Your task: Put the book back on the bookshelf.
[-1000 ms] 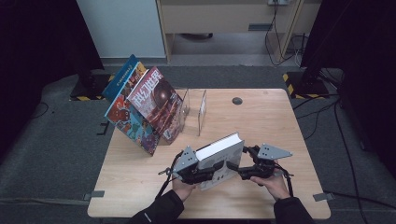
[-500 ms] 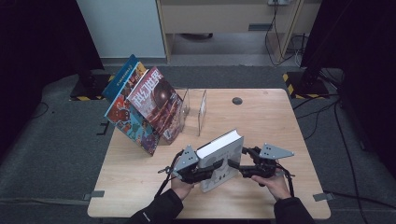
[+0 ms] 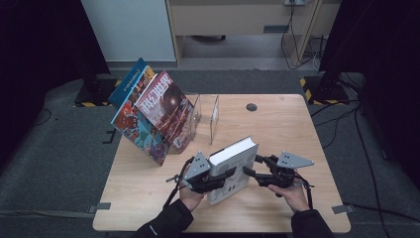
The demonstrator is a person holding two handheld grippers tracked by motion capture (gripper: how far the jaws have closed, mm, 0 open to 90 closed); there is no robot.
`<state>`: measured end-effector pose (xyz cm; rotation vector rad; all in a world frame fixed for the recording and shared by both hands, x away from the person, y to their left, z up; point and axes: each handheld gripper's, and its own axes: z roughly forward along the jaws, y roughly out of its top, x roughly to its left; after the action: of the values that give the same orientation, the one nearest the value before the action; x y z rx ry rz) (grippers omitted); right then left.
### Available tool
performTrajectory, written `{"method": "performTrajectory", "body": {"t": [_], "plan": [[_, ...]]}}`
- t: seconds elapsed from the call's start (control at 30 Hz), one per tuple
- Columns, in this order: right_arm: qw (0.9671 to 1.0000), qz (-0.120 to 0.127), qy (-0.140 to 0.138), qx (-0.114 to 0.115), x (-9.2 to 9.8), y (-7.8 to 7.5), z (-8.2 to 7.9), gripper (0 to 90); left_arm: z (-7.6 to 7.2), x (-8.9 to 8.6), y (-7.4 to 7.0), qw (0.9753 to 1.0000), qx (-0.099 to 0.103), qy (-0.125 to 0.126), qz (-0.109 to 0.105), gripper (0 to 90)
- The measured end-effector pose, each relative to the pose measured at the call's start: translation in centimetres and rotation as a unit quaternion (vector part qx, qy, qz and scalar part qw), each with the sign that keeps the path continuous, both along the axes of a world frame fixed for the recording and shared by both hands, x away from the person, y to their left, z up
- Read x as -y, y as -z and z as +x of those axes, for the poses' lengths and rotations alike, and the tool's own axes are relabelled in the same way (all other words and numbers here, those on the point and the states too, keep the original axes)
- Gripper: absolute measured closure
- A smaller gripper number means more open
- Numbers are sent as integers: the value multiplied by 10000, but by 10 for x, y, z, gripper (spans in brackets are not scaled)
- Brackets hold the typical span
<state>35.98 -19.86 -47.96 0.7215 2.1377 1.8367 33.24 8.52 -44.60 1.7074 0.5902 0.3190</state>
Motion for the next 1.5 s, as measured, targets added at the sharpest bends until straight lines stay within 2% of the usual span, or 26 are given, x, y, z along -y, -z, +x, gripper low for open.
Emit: {"method": "performTrajectory", "body": {"t": [0.17,0.23,0.37,0.43,0.83,1.23,1.37,1.4,1.5], "plan": [[9999,42,163,9,11,-1,1,422,2,-5,-5,9999,-92,-90,45,528],[9997,76,214,6,16,-2,1,430,3,-7,-7,9997,-130,-206,78,528],[9995,76,319,15,23,-3,1,438,9,-17,-10,9986,-331,-416,-17,529],[9993,89,360,15,26,-3,1,442,11,-22,-12,9984,-324,-466,-28,529],[9992,25,397,7,28,-2,1,452,16,-47,-41,9968,-55,-754,-274,529],[9990,-40,433,-39,28,-1,1,458,28,-71,-66,9913,309,-1204,-427,529],[9990,-40,443,-31,29,0,2,461,33,-75,-74,9900,409,-1299,-371,529],[9989,-44,454,-41,30,0,2,461,37,-78,-79,9883,449,-1391,-434,529],[9989,-59,455,-54,32,-1,2,464,44,-82,-87,9865,497,-1488,-464,529]]}}
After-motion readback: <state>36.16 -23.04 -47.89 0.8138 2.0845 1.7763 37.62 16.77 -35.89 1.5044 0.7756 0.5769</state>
